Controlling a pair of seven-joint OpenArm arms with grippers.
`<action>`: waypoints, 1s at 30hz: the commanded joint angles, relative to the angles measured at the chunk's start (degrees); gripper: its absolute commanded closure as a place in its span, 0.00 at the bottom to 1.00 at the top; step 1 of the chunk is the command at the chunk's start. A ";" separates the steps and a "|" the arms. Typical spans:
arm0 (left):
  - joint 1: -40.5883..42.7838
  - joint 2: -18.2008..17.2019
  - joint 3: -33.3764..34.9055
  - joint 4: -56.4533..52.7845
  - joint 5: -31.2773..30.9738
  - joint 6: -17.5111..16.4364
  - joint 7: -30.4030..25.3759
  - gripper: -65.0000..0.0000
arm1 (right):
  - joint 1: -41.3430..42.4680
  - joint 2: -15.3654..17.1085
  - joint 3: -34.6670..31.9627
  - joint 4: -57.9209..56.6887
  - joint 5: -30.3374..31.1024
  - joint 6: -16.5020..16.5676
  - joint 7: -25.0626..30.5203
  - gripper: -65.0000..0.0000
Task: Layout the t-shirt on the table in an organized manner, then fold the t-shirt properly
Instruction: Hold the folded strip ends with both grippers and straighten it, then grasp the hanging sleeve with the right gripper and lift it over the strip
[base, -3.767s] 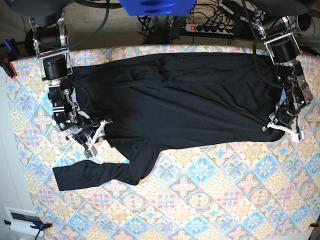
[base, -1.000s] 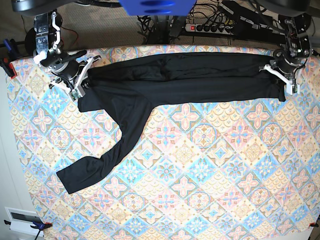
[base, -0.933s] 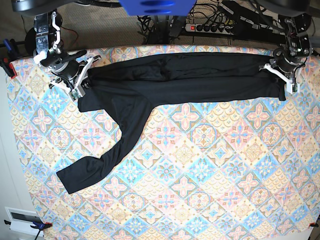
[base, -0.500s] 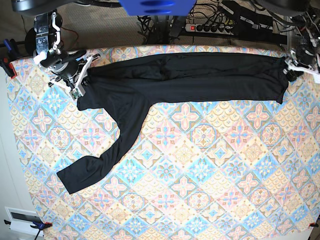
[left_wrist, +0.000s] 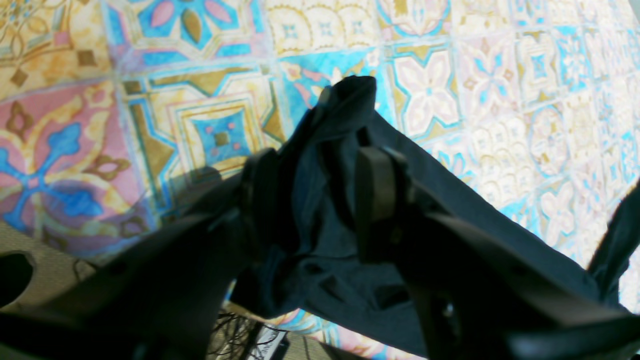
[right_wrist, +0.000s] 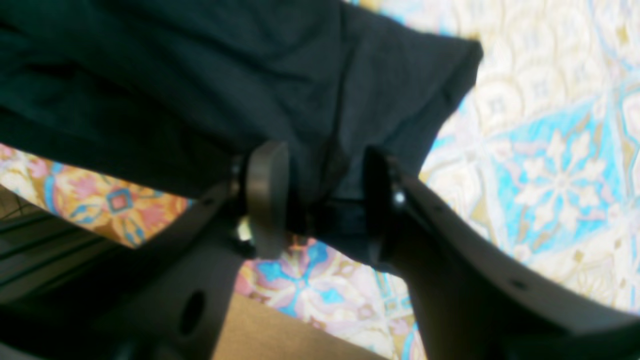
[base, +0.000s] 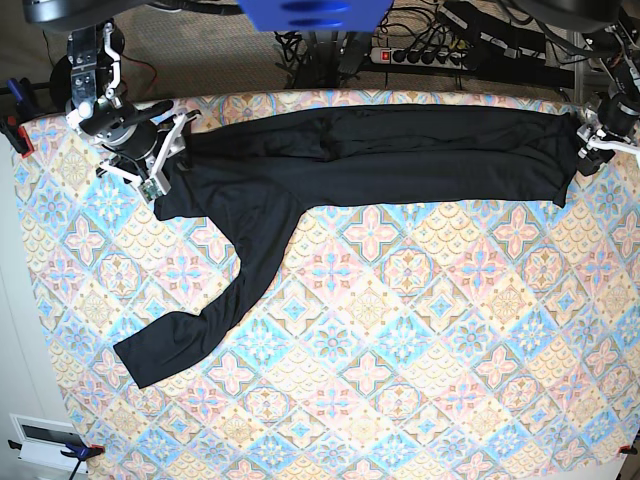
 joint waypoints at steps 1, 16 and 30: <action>-0.01 -1.21 -0.57 0.89 -0.82 -0.20 -0.72 0.62 | 0.15 0.76 2.06 1.01 0.11 -0.11 0.80 0.60; -1.68 -0.06 -0.40 1.07 -0.29 -0.20 -0.28 0.62 | 21.51 -3.29 -3.22 -9.36 0.29 -0.11 0.89 0.58; -2.03 0.02 -0.31 1.07 -0.55 -0.20 0.33 0.62 | 41.20 -7.95 -8.23 -37.32 0.29 -0.11 5.37 0.58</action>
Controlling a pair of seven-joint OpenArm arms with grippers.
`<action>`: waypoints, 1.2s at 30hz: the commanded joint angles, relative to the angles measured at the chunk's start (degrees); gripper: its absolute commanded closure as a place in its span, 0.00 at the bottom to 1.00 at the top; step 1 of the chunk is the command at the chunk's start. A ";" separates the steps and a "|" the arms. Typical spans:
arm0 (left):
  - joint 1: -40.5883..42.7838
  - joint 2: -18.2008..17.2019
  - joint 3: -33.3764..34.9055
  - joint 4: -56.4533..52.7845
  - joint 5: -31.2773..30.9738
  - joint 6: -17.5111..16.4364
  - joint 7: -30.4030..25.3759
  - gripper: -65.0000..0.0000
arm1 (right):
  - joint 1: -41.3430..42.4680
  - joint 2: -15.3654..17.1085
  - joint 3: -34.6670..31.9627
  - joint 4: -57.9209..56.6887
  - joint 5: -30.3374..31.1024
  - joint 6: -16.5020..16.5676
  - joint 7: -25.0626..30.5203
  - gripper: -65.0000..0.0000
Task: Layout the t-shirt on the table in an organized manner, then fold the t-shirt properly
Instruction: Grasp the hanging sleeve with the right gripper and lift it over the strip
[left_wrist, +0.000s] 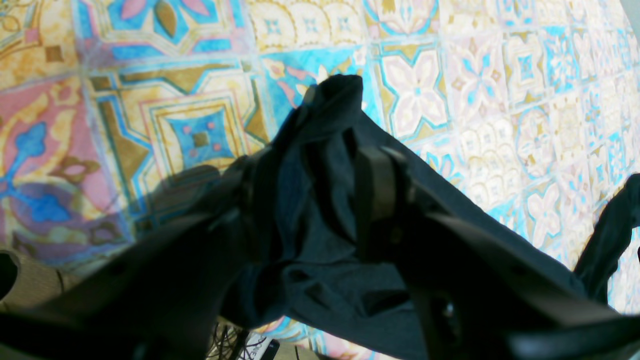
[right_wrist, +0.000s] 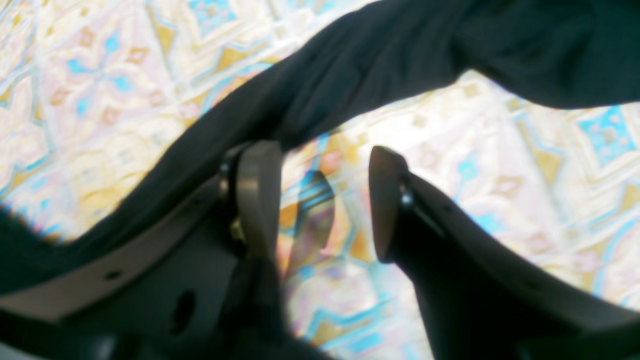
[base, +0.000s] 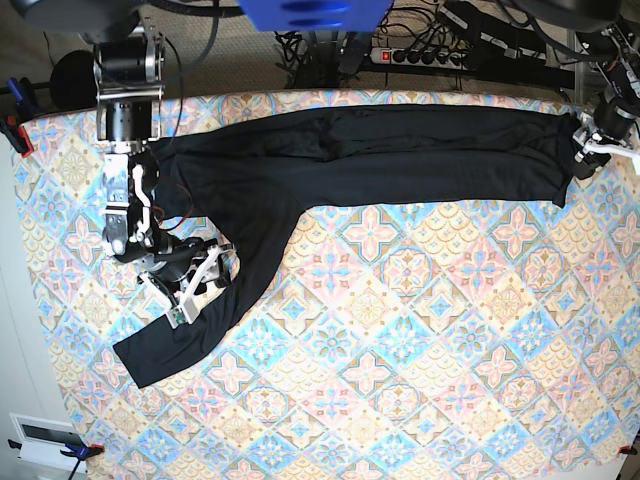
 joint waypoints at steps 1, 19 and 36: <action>-0.11 -1.07 -0.46 0.96 -0.82 -0.25 -0.85 0.62 | 3.35 1.19 0.16 -0.74 0.27 -0.44 1.92 0.58; -0.02 -1.07 -0.46 0.87 -0.64 -0.25 -0.85 0.62 | 11.79 -4.53 0.16 -22.28 0.18 -0.44 11.50 0.58; -0.02 -1.07 -0.46 0.87 -0.55 -0.25 -1.03 0.62 | 11.53 -6.11 -4.06 -22.36 -5.09 -0.44 12.56 0.90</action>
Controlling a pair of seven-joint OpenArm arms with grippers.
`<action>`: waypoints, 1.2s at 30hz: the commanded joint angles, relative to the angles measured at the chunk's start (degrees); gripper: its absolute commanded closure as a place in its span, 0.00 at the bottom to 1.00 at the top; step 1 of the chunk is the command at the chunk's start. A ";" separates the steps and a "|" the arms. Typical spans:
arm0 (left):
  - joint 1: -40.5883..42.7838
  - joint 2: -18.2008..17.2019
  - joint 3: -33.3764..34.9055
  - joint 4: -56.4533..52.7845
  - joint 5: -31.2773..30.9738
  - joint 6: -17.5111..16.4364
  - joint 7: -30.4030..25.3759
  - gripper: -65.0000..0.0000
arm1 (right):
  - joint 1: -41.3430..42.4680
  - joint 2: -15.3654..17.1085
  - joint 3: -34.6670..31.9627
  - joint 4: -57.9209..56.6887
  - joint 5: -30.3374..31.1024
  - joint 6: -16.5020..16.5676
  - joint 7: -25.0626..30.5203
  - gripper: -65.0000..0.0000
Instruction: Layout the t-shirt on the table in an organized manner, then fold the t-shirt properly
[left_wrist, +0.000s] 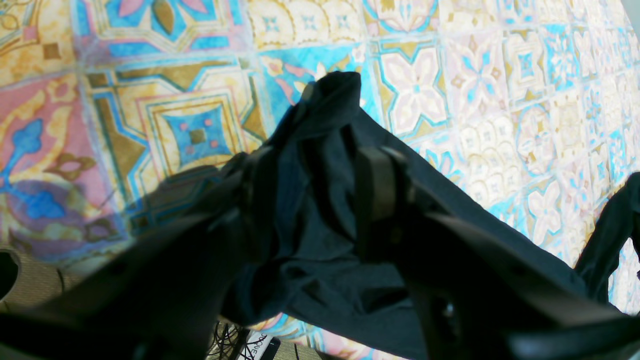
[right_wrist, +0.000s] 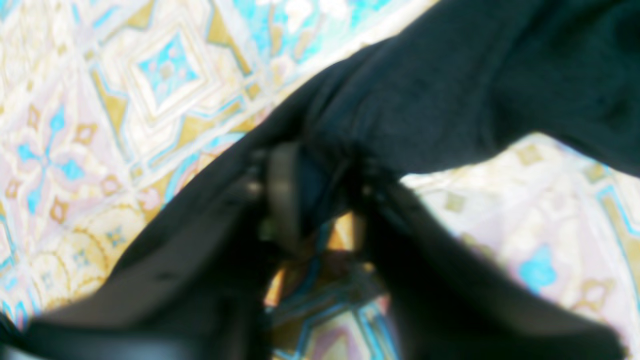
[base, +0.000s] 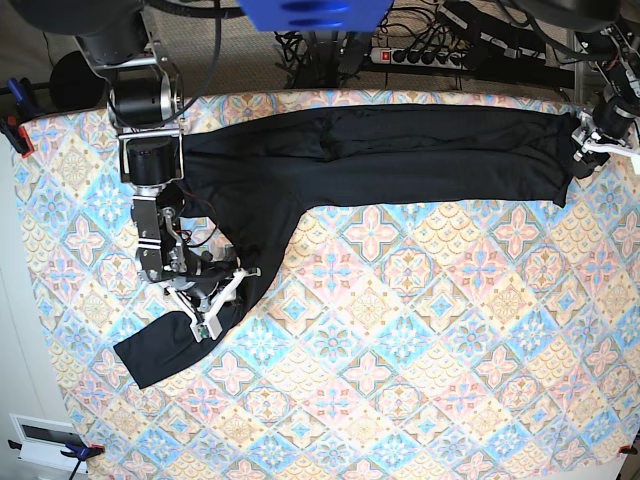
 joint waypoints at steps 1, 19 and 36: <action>-0.02 -1.24 -0.46 0.87 -0.75 -0.20 -1.07 0.62 | 1.17 -0.71 0.03 2.52 0.43 0.50 0.41 0.99; -0.11 -1.24 -0.46 0.78 -0.75 -0.20 -1.16 0.62 | -25.12 -0.98 -7.97 46.47 6.76 0.76 -5.48 1.00; -0.02 -1.24 5.07 1.05 -0.75 -0.20 -1.33 0.62 | -44.02 -0.63 -17.47 64.06 7.47 0.85 -5.66 1.00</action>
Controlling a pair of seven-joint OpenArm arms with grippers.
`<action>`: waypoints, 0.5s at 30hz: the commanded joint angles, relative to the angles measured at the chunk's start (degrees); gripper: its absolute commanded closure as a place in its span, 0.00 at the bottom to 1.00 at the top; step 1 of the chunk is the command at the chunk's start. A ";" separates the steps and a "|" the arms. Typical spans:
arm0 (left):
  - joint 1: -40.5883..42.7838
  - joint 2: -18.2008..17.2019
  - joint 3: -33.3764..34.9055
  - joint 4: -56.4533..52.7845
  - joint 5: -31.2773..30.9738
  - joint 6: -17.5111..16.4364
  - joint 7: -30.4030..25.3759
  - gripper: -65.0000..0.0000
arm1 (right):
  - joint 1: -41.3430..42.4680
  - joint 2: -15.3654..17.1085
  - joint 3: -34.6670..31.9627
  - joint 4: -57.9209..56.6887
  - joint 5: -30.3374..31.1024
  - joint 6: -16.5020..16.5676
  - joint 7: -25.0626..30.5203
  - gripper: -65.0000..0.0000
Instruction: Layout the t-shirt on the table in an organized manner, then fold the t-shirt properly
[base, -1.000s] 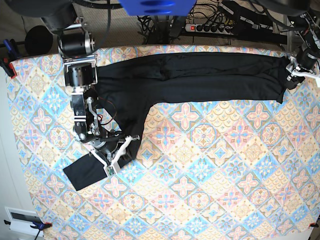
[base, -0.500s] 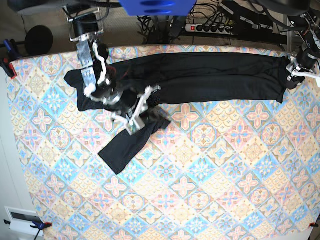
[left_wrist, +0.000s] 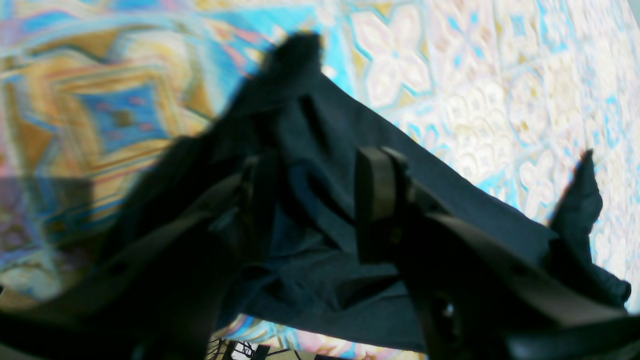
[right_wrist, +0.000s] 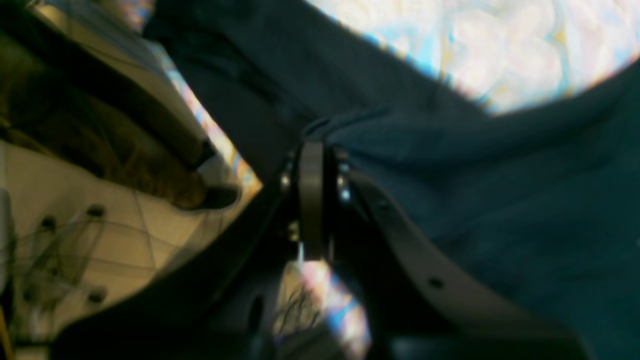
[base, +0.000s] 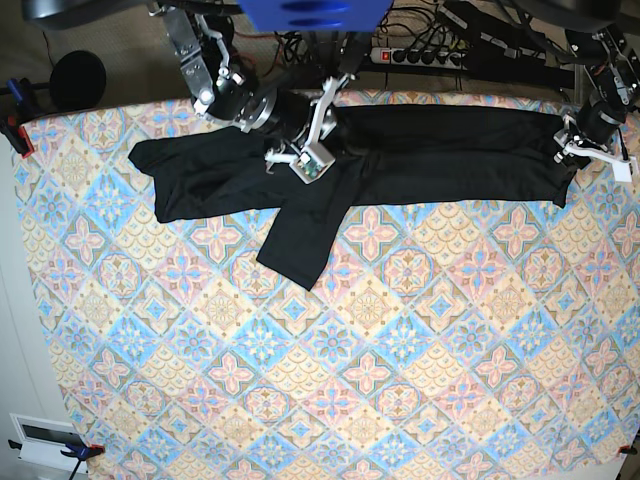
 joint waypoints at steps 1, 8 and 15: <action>-0.04 -1.24 -0.43 1.05 -0.75 -0.23 -0.90 0.62 | 0.09 0.03 -0.18 1.02 0.43 0.57 0.46 1.00; -1.98 -1.42 1.15 1.14 -0.57 -0.23 -0.90 0.62 | 1.85 1.35 -1.67 0.58 0.34 0.57 -4.38 0.99; -7.08 -3.27 7.92 1.22 -0.57 -0.23 -0.72 0.62 | 2.02 3.46 -1.67 0.58 -2.12 0.57 -7.63 0.78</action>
